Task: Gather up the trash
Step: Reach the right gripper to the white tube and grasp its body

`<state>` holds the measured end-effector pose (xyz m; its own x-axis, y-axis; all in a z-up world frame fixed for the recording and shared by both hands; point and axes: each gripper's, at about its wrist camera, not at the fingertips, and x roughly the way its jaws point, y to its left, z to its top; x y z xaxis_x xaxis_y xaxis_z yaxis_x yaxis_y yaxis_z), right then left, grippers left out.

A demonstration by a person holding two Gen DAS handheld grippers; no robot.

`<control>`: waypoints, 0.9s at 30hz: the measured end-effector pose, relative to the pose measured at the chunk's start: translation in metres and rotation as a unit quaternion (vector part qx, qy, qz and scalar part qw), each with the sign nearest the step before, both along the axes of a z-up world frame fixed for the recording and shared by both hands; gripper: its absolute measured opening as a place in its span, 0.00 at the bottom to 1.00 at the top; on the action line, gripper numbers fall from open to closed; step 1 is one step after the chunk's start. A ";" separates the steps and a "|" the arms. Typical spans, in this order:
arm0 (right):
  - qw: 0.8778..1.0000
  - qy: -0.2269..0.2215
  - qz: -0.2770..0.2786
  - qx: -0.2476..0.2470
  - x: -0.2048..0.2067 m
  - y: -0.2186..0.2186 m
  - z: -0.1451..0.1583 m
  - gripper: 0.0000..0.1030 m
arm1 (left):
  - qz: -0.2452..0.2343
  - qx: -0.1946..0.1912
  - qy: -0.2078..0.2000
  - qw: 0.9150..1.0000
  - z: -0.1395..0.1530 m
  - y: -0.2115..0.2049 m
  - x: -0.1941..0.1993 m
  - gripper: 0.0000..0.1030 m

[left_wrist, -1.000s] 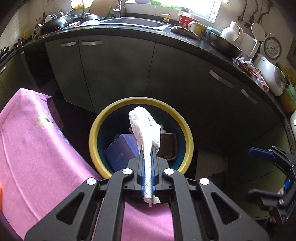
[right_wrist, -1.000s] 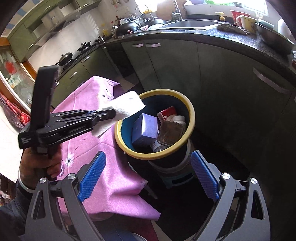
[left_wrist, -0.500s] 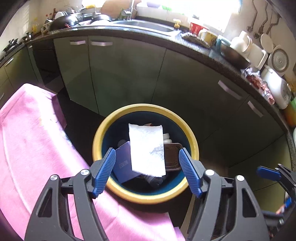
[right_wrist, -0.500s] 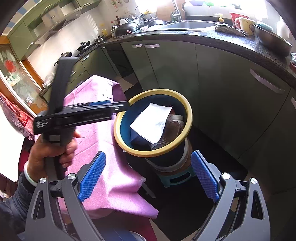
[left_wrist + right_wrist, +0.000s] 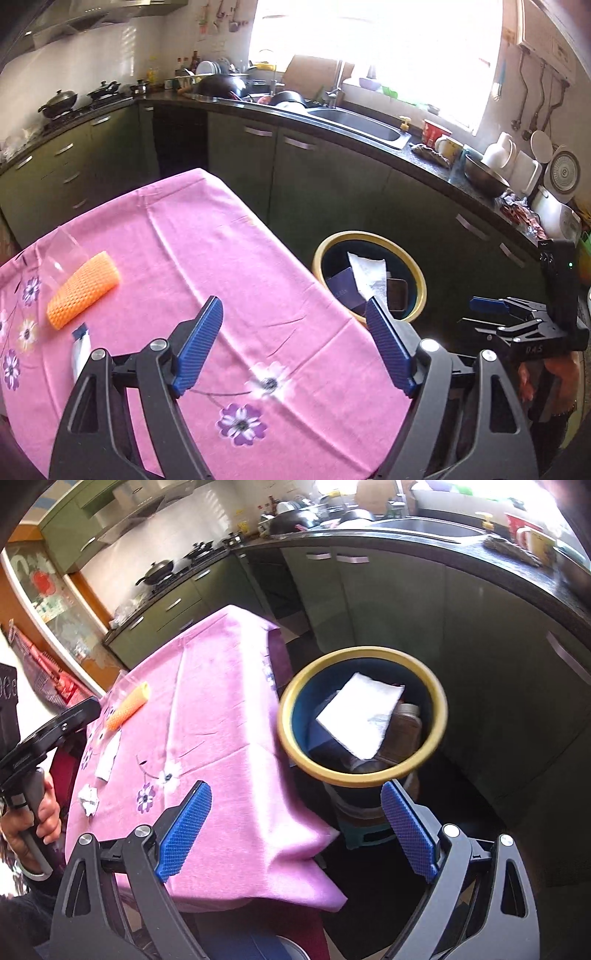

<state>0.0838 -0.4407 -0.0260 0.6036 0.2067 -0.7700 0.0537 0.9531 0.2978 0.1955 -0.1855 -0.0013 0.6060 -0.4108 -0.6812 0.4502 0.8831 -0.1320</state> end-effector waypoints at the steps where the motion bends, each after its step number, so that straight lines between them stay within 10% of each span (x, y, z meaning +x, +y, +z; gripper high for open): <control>1: 1.000 0.001 0.010 -0.002 0.003 0.008 0.000 0.89 | 0.009 -0.001 -0.001 1.000 0.001 0.011 -0.005 0.73; 10: 0.993 0.003 0.119 -0.016 0.041 0.096 0.001 0.89 | 0.117 0.000 -0.019 0.993 0.007 0.118 -0.051 0.74; 27: 0.943 0.061 0.325 -0.026 0.143 0.353 -0.029 0.89 | 0.299 -0.025 -0.025 0.953 0.000 0.280 -0.124 0.77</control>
<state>0.2269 -0.0874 -0.0548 0.2684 0.4625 -0.8450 -0.5172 0.8092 0.2787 0.0717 0.0944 -0.0017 0.7731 -0.0122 -0.6342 -0.1261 0.9769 -0.1726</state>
